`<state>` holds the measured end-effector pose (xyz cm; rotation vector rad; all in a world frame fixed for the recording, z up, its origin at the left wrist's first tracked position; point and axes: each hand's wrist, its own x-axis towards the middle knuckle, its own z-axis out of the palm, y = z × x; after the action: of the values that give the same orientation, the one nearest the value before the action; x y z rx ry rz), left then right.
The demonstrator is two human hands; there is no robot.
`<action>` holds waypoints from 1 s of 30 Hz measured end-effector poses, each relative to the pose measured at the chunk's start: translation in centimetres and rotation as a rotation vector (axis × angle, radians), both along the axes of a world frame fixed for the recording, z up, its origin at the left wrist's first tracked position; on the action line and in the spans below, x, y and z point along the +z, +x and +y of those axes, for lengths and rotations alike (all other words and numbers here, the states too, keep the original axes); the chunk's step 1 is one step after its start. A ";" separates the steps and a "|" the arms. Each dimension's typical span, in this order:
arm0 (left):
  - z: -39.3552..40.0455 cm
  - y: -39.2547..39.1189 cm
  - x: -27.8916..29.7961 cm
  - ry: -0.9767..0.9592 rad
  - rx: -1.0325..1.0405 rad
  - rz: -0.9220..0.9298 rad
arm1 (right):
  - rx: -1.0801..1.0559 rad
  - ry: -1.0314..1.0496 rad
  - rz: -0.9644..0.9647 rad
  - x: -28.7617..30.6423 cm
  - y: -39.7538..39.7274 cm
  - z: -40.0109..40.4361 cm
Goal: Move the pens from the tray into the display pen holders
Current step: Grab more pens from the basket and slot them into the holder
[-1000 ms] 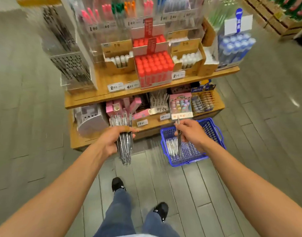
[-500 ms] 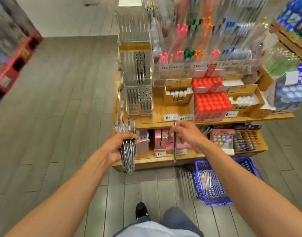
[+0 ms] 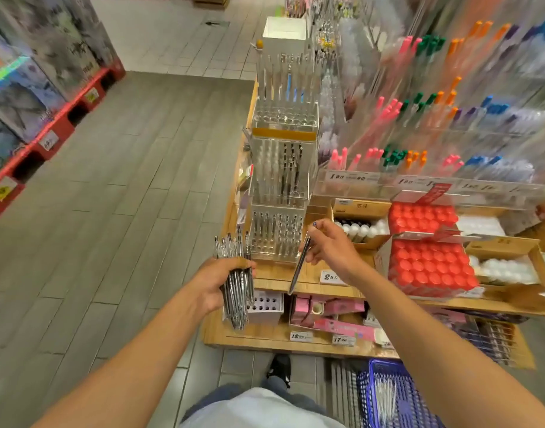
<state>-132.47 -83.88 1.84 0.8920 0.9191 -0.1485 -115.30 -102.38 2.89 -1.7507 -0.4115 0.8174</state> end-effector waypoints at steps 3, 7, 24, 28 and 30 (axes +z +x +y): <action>0.9 1.3 0.0 -0.036 0.034 -0.020 | 0.008 0.050 -0.030 0.4 1.9 2.3; 1.9 2.5 -0.4 -0.071 0.072 -0.025 | -0.008 0.025 -0.223 0.7 3.3 4.8; 6.6 5.2 -2.3 -0.099 -0.037 0.059 | 0.273 -0.435 -0.757 -2.8 3.1 9.5; 7.2 5.6 -2.6 -0.103 -0.063 0.071 | 0.190 -0.409 -0.706 -2.6 3.3 9.2; 7.4 5.8 -2.8 -0.101 -0.085 0.069 | 0.221 -0.432 -0.722 -2.5 3.3 9.4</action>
<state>-126.68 -76.52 -0.95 0.8370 0.9302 -0.2980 -111.96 -92.99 0.37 -2.4228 -0.9739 0.4091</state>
